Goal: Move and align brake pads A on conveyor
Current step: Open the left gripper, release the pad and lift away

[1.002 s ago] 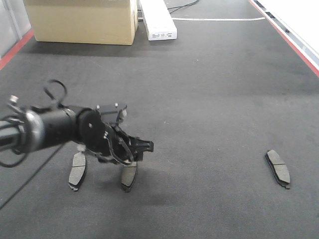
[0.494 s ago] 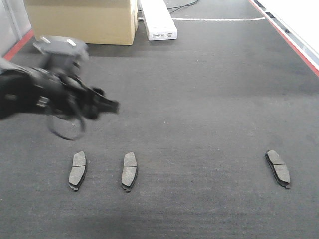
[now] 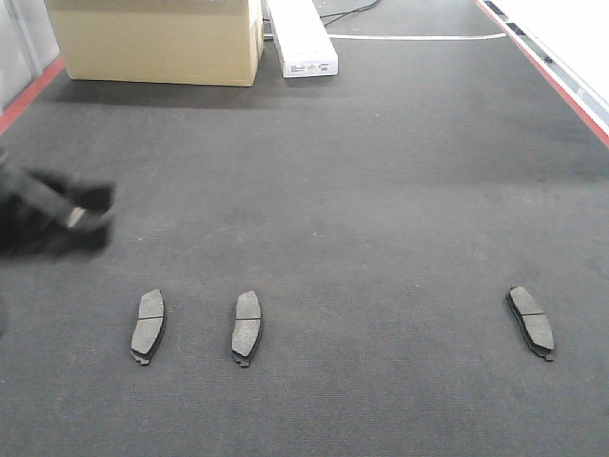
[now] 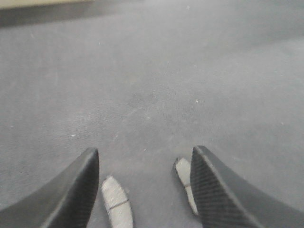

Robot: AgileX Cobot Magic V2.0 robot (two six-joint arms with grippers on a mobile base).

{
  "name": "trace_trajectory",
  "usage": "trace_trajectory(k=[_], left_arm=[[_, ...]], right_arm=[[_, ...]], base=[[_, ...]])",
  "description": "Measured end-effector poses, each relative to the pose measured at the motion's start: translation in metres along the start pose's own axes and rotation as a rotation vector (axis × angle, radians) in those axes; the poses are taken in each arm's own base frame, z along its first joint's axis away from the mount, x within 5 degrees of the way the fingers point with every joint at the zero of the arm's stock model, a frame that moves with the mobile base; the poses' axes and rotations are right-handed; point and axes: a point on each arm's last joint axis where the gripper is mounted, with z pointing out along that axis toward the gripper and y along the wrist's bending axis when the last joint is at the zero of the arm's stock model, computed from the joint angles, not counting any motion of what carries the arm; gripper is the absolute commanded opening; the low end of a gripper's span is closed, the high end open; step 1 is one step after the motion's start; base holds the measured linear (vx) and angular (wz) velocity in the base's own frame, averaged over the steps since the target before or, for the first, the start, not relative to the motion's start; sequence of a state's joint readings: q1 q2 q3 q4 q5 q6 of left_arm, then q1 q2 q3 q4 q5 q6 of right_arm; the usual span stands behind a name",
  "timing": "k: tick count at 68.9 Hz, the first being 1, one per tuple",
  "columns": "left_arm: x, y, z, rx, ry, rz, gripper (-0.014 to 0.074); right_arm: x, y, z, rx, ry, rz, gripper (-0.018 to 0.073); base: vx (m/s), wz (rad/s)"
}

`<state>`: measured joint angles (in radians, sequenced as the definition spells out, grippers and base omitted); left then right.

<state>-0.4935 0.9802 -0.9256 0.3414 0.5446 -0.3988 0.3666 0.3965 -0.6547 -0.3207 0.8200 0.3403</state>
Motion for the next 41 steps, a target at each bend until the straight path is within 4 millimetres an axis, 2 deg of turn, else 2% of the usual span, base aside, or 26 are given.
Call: trace_trajectory(k=[14,28,34,41], left_arm=[[0.052,0.009,-0.037,0.047,-0.126,0.008,0.0393],[0.105,0.016,-0.053,0.064,-0.170,0.009,0.0393],[0.122,0.019,-0.060,0.067,-0.196,0.005,0.0393],[0.131,0.021,-0.069,0.076,-0.257,-0.002,0.0393]], right_arm=[[0.000,0.000,0.000,0.000,0.000,0.000,-0.0004],[0.000,0.000,0.000,0.000,0.000,0.000,-0.0004],[0.000,0.000,0.000,0.000,0.000,0.000,-0.0004],[0.000,0.000,0.000,0.000,0.000,0.000,-0.0004]], base=[[0.00,0.00],[0.00,0.00],[0.00,0.00],[0.00,0.00]])
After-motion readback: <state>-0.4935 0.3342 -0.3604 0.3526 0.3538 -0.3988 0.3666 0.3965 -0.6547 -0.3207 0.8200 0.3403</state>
